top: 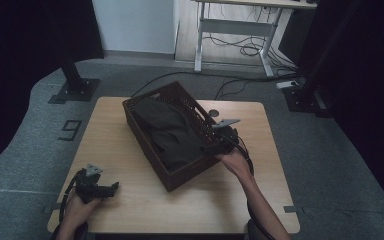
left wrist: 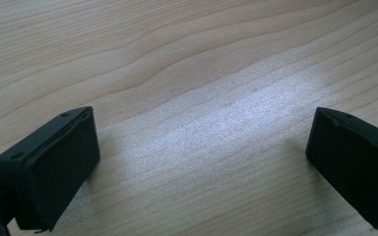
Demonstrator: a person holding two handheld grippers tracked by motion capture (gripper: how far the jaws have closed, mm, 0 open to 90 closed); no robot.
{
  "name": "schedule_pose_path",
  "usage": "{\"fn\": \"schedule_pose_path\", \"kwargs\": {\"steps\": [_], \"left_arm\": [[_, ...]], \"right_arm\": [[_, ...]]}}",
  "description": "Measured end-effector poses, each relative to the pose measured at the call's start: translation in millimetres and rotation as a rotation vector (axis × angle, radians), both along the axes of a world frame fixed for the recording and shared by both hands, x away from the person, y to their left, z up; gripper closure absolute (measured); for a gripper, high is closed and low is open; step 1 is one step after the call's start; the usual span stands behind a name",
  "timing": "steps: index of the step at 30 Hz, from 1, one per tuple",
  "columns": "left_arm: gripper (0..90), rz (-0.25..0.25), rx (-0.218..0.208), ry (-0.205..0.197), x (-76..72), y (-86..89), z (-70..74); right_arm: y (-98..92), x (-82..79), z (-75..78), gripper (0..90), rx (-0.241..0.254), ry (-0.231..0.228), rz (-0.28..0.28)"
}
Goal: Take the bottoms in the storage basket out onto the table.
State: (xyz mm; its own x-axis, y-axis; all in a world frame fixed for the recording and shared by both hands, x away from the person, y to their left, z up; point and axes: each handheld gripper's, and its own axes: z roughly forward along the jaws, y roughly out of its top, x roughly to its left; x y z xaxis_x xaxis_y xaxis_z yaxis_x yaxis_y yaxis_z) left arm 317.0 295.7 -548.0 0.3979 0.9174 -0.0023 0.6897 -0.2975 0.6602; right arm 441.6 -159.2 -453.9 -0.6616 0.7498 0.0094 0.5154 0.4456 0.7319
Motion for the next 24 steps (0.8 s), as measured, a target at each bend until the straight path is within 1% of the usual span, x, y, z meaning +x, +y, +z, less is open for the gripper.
{"fn": "schedule_pose_path", "kwargs": {"steps": [3,4,10,15,16,17,18,19,20,21,22,24], "left_arm": [[0.0,0.0,0.0,0.0,0.0,0.0,0.0],[0.0,0.0,0.0,0.0,0.0,0.0,0.0],[0.0,0.0,0.0,0.0,-0.1,0.0,0.0],[0.0,0.003,0.0,0.0,-0.3,-0.2,0.0],[0.0,0.004,0.0,0.0,-0.4,-0.2,0.0],[0.0,0.005,0.0,0.0,-0.5,-0.3,-0.1],[0.0,0.006,0.0,0.0,-0.5,-0.3,0.0],[0.0,0.006,0.0,0.0,-0.6,-0.3,-0.1],[0.0,0.006,0.0,0.0,-0.7,-0.3,-0.1],[0.0,0.006,0.0,0.0,-0.8,-0.3,0.0],[0.0,0.006,0.0,0.0,-0.8,-0.3,0.0],[0.0,0.006,0.0,0.001,-0.8,-0.3,0.0]], "right_arm": [[0.4,-1.3,-1.0,0.0,-0.03,-0.013,0.014],[0.6,-1.7,-1.3,0.0,-0.032,-0.017,0.015],[0.5,-3.9,-2.3,0.0,-0.029,-0.027,0.008],[-1.0,-6.0,-4.0,0.8,-0.009,-0.038,0.006],[-1.4,-6.1,-4.3,3.1,-0.001,-0.03,0.007],[-2.8,-4.7,-5.8,4.0,0.03,0.017,0.002],[-5.1,-3.8,-8.1,4.9,0.062,0.04,-0.01],[-6.5,-4.5,-7.9,9.2,0.059,0.027,-0.013],[-8.1,-6.5,-7.1,13.3,0.039,-0.004,-0.021],[-8.8,-9.5,-6.8,13.7,0.032,-0.043,-0.022],[-9.4,-11.6,-6.8,14.4,0.03,-0.056,-0.023],[-11.8,-12.7,-8.2,14.8,0.054,-0.039,-0.028]]}}
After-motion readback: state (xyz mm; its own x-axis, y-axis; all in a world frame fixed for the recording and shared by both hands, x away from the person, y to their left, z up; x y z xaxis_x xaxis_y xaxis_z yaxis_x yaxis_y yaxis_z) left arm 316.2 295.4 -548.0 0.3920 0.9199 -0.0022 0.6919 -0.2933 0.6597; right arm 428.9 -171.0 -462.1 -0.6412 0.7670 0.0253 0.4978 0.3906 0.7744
